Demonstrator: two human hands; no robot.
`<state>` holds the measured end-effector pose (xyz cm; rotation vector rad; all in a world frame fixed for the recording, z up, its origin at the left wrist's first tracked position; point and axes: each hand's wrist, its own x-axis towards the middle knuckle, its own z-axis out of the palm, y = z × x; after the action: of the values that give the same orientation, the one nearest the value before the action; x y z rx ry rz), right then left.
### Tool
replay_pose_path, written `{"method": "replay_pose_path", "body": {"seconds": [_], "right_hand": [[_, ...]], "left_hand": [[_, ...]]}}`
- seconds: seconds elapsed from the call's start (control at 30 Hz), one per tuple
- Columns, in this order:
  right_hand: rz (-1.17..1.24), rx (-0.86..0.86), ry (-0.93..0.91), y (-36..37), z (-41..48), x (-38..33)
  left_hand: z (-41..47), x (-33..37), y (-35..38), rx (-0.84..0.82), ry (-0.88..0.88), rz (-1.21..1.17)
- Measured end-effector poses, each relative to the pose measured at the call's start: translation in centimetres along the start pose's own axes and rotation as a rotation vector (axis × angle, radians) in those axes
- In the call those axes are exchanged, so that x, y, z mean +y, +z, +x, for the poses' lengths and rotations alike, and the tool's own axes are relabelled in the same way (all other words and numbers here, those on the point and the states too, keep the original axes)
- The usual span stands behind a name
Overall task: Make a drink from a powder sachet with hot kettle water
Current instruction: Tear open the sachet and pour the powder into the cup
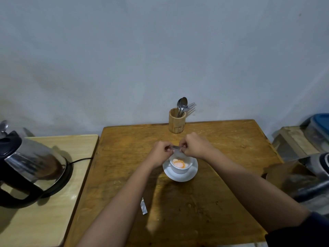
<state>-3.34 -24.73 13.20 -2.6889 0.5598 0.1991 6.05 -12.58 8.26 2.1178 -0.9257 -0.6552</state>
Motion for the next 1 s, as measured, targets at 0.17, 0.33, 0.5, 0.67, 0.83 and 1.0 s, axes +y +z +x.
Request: {"method": "replay_pose_path", "body": {"seconds": [0.17, 0.33, 0.5, 0.67, 0.83, 1.0], "right_hand": [[0.131, 0.017, -0.03, 0.2, 0.3, -0.4], [0.382, 0.032, -0.103, 2.7, 0.6, -2.5], [0.412, -0.084, -0.23, 8.3, 0.8, -5.4], [0.396, -0.126, -0.339, 14.6, -0.7, -6.2], [0.385, -0.178, -0.303, 17.2, -2.2, -5.7], [0.367, -0.078, -0.296, 19.1, -3.9, -4.7]], "left_hand": [[-0.9, -0.5, -0.8, 0.017, 0.028, -0.041], [-3.6, -3.7, -2.6, 0.088, -0.005, -0.137], [-8.3, -7.8, -2.4, 0.185, -0.166, -0.243], [-12.4, -11.7, -0.4, 0.129, -0.292, -0.159], [-14.2, -12.6, 1.5, 0.097, -0.329, -0.087], [-14.6, -12.3, 2.9, 0.159, -0.296, 0.023]]}}
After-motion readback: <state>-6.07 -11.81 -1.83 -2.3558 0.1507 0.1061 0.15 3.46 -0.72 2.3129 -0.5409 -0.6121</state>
